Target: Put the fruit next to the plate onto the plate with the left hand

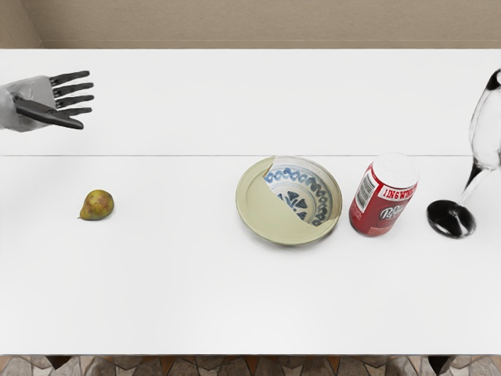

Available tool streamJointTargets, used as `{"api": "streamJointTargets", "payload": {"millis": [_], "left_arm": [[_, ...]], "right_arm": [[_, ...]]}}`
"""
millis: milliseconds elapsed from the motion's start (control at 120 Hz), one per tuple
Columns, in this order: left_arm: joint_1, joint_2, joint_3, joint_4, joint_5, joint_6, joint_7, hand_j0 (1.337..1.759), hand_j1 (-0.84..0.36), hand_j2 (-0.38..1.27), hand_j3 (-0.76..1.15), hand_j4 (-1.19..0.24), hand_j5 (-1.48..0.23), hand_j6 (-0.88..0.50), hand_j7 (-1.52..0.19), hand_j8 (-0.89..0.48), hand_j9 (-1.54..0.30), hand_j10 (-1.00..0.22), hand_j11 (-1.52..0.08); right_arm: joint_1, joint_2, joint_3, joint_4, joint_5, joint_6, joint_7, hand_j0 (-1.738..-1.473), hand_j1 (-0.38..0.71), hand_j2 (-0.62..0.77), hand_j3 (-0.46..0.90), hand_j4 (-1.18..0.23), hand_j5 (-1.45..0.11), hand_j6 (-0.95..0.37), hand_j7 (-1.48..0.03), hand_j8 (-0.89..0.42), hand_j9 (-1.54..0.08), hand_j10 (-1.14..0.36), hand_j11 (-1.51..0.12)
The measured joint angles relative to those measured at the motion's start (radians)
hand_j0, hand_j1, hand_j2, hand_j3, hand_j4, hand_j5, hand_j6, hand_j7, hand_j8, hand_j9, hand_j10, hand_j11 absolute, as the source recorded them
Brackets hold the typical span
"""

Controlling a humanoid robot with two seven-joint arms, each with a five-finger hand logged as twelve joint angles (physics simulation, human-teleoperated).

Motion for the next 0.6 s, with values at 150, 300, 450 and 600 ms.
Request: {"api": "streamJointTargets", "payload": {"millis": [150, 300, 450, 600], "left_arm": [[-0.009, -0.024, 0.001, -0.002, 0.005, 0.000, 0.045, 1.658, 0.35, 0.00, 0.00, 0.00, 0.00, 0.00, 0.00, 0.00, 0.00, 0.00, 0.00], [-0.016, -0.062, 0.003, 0.000, 0.035, 0.000, 0.113, 1.658, 0.35, 0.00, 0.00, 0.00, 0.00, 0.00, 0.00, 0.00, 0.00, 0.00, 0.00], [-0.040, -0.081, 0.002, 0.000, 0.142, 0.000, 0.138, 1.658, 0.34, 0.00, 0.00, -0.01, -0.01, -0.01, -0.01, -0.01, -0.01, -0.01, -0.01], [-0.068, -0.049, 0.032, -0.042, 0.205, 0.000, 0.141, 1.658, 0.32, 0.00, 0.00, -0.03, -0.03, -0.03, -0.03, -0.03, -0.03, -0.03, -0.03]], "right_arm": [[-0.001, 0.000, 0.009, -0.002, 0.001, -0.003, 0.000, -1.658, -0.33, 0.00, 0.00, -0.01, -0.02, -0.01, -0.02, -0.01, -0.02, -0.01, -0.02], [-0.002, 0.000, 0.013, -0.003, 0.002, -0.004, 0.000, -1.658, -0.33, 0.00, 0.00, -0.01, -0.02, -0.01, -0.02, -0.01, -0.02, -0.01, -0.02], [-0.003, 0.000, 0.014, -0.004, 0.002, -0.004, 0.000, -1.658, -0.33, 0.00, 0.00, -0.01, -0.02, -0.01, -0.02, -0.01, -0.02, -0.01, -0.02], [-0.003, 0.000, 0.015, -0.004, 0.002, -0.004, 0.000, -1.658, -0.33, 0.00, 0.00, -0.01, -0.02, -0.01, -0.02, -0.01, -0.02, -0.01, -0.02]]}}
